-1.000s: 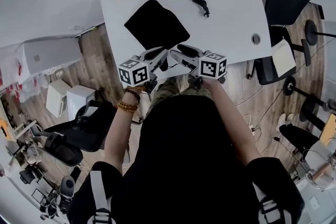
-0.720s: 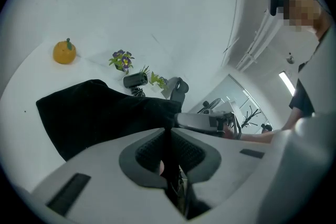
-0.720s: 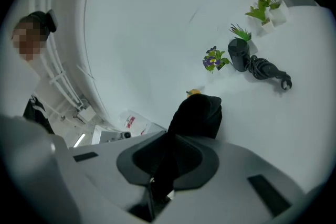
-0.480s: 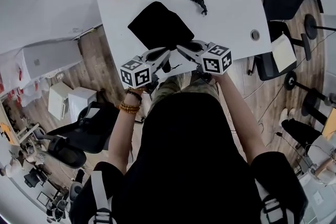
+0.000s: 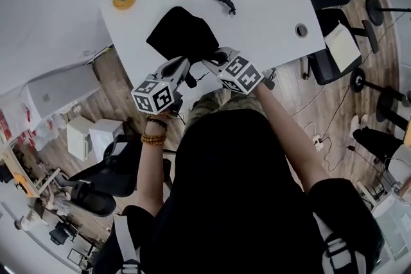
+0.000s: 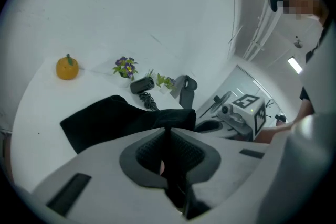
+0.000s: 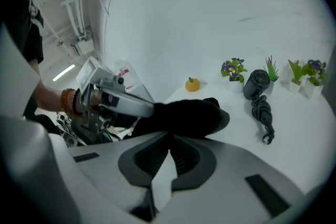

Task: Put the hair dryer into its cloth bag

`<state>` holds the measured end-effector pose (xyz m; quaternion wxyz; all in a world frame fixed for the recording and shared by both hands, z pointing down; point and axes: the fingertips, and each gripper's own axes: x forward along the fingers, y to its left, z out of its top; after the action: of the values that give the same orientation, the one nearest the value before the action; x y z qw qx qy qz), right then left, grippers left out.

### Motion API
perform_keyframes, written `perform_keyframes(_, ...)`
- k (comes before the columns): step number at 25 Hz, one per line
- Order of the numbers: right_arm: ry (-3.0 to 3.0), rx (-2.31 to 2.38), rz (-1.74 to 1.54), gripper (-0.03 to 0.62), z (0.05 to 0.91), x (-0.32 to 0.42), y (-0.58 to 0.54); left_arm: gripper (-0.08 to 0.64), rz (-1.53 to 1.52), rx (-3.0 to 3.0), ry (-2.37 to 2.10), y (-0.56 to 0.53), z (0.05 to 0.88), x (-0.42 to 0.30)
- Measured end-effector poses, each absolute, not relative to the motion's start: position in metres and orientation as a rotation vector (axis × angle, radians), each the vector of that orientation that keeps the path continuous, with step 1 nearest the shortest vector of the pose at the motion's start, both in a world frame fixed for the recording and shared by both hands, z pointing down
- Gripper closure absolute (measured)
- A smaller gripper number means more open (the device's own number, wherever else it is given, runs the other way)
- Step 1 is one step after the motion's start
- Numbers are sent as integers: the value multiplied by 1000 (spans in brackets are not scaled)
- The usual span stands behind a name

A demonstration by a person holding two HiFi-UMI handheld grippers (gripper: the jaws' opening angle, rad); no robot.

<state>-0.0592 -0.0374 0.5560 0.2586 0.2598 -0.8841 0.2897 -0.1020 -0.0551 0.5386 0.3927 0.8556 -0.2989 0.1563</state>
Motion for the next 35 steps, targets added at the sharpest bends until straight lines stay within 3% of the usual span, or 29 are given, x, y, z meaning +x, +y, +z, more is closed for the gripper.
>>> perform_keyframes(9,-2256,874,824,555,582,-5,-41,517,315,2099,-946,-89,519,-159)
perform_keyframes(19,-2600,825,680,555,482,-105,-120,518,418,2300,-1302,-90,369,-216)
perform_keyframes(22,-2577,825,631,555,487,-110,-133,518,512,2270,-1289,-91,385,-216)
perform_keyframes(27,-2350,894,789,554,574,-53,-146,518,563,2165,-1148,-104,482,-152)
perform_keyframes(28,-2360,890,830,541,581,-44,-146,518,569,2144,-1111,-105,500,-137)
perform_keyframes(30,-2405,884,886,367,578,-26,-145,518,587,2113,-1069,-107,525,-117)
perform_keyframes(35,-2311,989,822,346,594,49,-163,518,600,2079,-1037,-119,547,-91)
